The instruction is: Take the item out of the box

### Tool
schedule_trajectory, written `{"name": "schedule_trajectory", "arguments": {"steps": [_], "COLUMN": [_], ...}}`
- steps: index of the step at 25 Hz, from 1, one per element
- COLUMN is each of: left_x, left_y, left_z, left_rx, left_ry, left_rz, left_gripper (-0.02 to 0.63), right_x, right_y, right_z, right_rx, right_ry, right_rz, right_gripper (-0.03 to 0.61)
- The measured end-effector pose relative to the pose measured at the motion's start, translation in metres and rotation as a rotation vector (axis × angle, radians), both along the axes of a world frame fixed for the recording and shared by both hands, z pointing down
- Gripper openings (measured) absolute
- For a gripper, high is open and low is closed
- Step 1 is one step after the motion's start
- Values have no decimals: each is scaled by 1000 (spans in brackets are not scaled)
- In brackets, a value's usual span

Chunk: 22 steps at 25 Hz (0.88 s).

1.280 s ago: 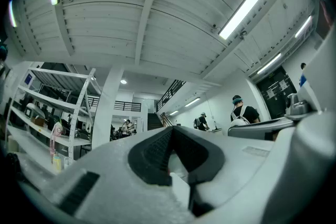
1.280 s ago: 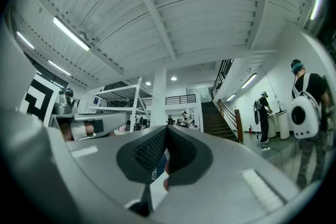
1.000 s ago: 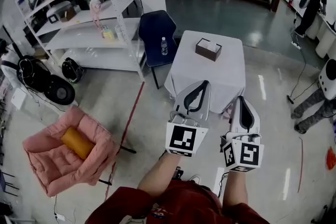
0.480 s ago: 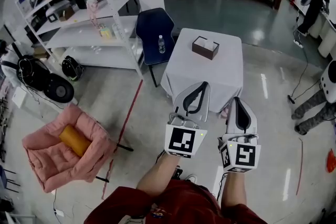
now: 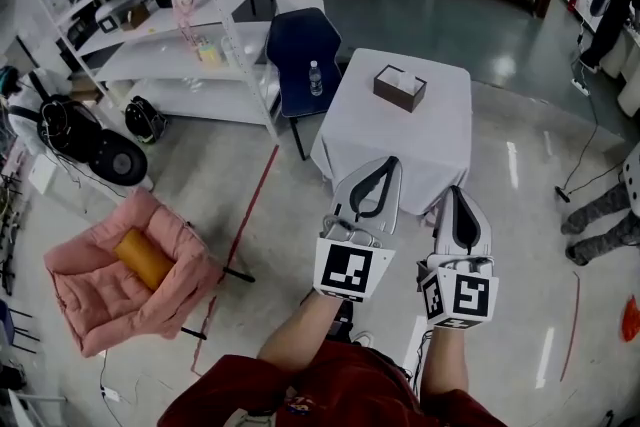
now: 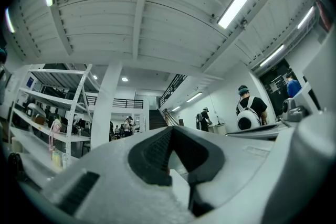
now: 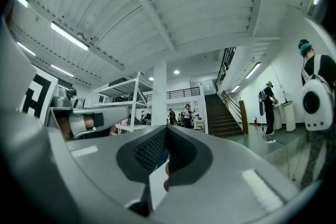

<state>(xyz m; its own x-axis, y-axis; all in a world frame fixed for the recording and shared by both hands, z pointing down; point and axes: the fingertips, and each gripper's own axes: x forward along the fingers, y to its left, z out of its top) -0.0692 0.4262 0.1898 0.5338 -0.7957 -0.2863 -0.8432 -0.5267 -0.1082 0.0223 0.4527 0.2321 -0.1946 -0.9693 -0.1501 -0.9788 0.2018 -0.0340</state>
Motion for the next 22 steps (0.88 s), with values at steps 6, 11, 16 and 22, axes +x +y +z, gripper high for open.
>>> {"name": "schedule_trajectory", "arguments": {"steps": [6, 11, 16, 22], "left_x": [-3, -8, -11, -28], "left_y": [-35, -80, -130, -189], "left_z": [3, 3, 3, 9], "left_rx": [2, 2, 14, -15], "left_ry": [12, 34, 22, 50], "left_rz": [22, 46, 65, 78], "left_gripper": [0, 0, 0, 0], "right_x": [-5, -11, -15, -32], "right_y": [-35, -76, -125, -185], "right_z": [3, 1, 3, 7], "right_rx": [-1, 5, -7, -28], "right_ry": [15, 36, 55, 69], "right_rz": [15, 43, 67, 77], "right_gripper": [2, 2, 2, 2]}}
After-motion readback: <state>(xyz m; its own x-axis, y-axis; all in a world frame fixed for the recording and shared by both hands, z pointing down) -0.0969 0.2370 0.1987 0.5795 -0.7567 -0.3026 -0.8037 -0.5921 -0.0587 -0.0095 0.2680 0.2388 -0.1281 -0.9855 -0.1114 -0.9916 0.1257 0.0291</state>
